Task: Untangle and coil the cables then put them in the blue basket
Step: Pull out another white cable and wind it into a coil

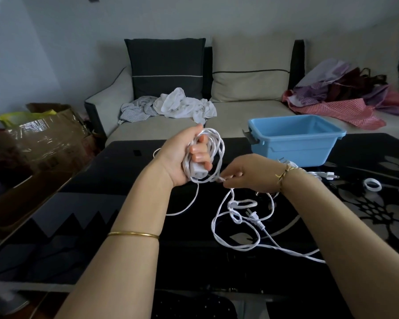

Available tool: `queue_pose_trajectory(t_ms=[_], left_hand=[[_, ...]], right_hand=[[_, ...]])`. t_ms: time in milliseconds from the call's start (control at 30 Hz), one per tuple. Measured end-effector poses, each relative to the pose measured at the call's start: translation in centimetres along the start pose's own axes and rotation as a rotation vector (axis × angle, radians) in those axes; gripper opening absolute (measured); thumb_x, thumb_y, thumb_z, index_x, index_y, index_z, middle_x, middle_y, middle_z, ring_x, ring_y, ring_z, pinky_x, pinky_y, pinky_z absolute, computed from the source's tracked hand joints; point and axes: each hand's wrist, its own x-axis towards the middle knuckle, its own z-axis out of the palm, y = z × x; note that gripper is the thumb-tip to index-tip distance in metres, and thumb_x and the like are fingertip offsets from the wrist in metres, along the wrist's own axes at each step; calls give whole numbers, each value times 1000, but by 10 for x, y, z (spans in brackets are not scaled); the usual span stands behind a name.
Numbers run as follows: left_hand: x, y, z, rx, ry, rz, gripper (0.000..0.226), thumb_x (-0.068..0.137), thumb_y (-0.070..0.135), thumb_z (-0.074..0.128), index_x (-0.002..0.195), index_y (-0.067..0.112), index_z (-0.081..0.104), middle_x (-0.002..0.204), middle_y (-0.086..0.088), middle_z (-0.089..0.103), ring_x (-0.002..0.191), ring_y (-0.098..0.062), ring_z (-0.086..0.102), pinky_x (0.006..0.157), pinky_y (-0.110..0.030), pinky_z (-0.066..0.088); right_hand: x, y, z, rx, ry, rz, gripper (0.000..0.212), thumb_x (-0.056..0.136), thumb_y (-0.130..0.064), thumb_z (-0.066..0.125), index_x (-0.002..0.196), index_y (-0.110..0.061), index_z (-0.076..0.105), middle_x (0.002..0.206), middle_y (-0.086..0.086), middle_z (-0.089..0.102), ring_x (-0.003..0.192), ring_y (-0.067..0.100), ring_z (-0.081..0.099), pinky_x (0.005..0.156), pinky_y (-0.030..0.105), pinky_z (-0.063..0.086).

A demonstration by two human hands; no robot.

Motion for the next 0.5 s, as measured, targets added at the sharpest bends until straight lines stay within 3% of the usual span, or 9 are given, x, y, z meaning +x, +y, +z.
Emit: queue_pose_trajectory(t_ms=[33,100,233,367,500], left_hand=[[-1,1,1,22,-26,-10,40,100,36,36,65,17,38,33,9,29,29,-5,30,44,-13,40],[-3,4,3,34,-71,-21,39,100,37,36,66,18,38,33,9,29,30,-4,31,42,-16,41],[-8,9,5,-12,-116,-20,40,101,38,36,66,17,39,33,9,31,29,-4,32,41,-16,41],[-12,12,6,-46,-113,-3,40,101,38,35,67,18,38,33,9,31,30,-4,32,43,-14,37],[-15,16,0,-69,-83,-24,39,100,39,38,67,18,39,32,9,32,29,-4,33,44,-14,37]], right_hand=[[2,-2,-1,-94,29,6,36,90,-29,59,123,-14,60,116,1,60,103,13,55,89,24,41],[6,-5,0,-33,134,28,36,84,-21,65,117,-9,61,112,5,60,104,21,57,89,30,45],[10,-11,7,519,346,24,26,70,-15,73,94,-10,67,94,12,70,91,30,65,86,46,52],[10,-19,14,769,566,91,7,73,-10,77,74,-11,71,76,8,70,69,14,61,74,31,52],[5,-16,6,1302,565,144,11,77,5,68,76,-5,65,68,10,68,58,14,65,64,25,53]])
